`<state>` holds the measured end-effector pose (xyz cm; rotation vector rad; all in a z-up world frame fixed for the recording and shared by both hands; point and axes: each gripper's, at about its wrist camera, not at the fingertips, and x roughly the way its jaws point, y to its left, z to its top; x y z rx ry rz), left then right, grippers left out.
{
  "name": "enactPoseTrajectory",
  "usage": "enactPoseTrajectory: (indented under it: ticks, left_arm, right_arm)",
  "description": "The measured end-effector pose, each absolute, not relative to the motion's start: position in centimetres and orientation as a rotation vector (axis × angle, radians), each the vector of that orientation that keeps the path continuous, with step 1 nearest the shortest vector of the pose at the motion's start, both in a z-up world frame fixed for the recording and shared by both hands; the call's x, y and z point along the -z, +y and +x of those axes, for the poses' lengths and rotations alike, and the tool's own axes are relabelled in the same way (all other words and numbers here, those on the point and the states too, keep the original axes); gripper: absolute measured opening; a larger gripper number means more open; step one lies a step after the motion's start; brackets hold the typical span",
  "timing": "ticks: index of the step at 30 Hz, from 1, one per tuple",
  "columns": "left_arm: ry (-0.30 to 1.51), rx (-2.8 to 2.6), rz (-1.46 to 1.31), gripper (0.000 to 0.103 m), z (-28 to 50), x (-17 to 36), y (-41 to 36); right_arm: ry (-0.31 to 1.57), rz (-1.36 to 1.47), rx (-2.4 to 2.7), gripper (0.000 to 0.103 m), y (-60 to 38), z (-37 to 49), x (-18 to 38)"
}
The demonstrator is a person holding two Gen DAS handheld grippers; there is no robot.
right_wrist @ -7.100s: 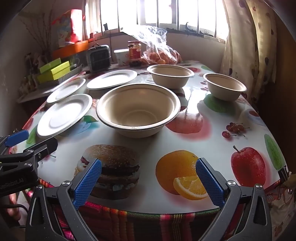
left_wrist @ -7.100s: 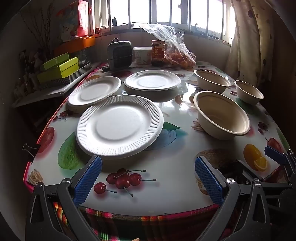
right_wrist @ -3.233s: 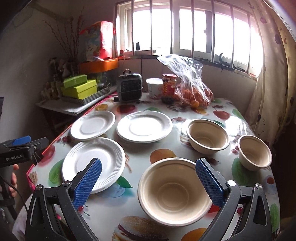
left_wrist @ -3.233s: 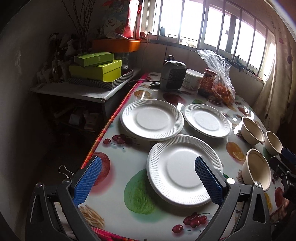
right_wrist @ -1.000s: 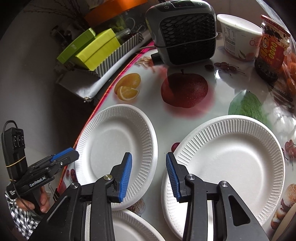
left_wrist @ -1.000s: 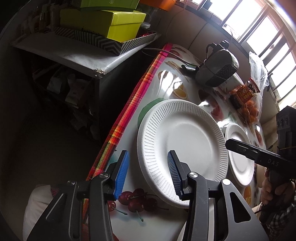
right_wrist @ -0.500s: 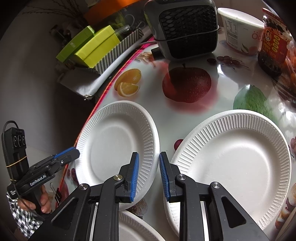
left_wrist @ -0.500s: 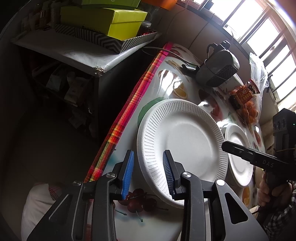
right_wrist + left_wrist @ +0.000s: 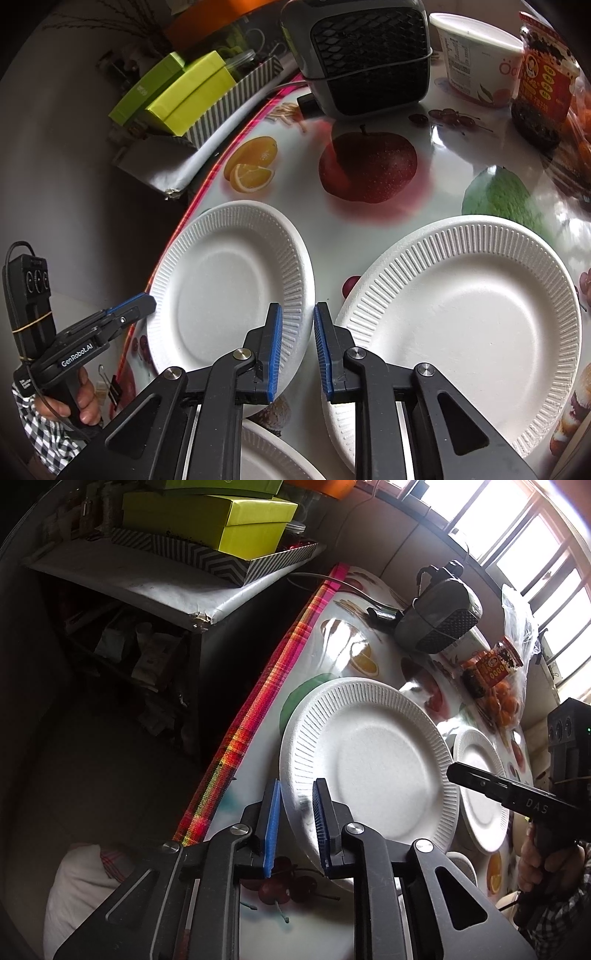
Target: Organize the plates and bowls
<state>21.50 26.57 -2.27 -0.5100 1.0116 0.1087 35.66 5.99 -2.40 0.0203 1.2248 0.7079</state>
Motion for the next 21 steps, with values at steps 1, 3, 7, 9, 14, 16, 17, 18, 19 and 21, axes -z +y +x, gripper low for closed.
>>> enactPoseTrajectory:
  ticks: [1,3,7,9,14,16,17,18,19,21]
  left_arm:
    - [1.01,-0.109,-0.514,0.017,21.47,2.3,26.65]
    - [1.01,-0.108,-0.519,0.017,21.43,2.34,26.77]
    - [1.008,-0.11,-0.516,0.017,21.38,2.27,26.73]
    - [1.008,-0.11,-0.515,0.017,21.4,2.24,26.69]
    - [1.002,-0.11,-0.514,0.017,21.4,1.98,26.73]
    - [1.0,-0.111,-0.512,0.017,21.38,1.84,26.73]
    - [0.998,-0.112,-0.511,0.017,21.37,1.78,26.73]
    - [0.997,-0.113,-0.51,0.017,21.37,1.72,26.73]
    - [0.995,-0.113,-0.51,0.017,21.36,1.66,26.74]
    - [0.993,-0.113,-0.511,0.017,21.34,1.54,26.79]
  right_arm:
    - [1.225,0.022,-0.708,0.017,6.0,35.7,2.41]
    - [1.226,0.021,-0.707,0.017,6.02,35.7,2.4]
    - [1.226,0.025,-0.707,0.017,6.0,35.7,2.39]
    - [1.226,0.027,-0.707,0.017,5.99,35.71,2.4]
    - [1.228,0.045,-0.705,0.017,5.91,35.82,2.41]
    - [1.224,0.051,-0.705,0.017,5.87,35.82,2.31]
    - [1.222,0.052,-0.705,0.017,5.87,35.77,2.25]
    - [1.22,0.053,-0.705,0.017,5.86,35.74,2.19]
    - [1.218,0.056,-0.707,0.017,5.83,35.71,2.08]
    - [1.213,0.059,-0.709,0.017,5.79,35.59,1.88]
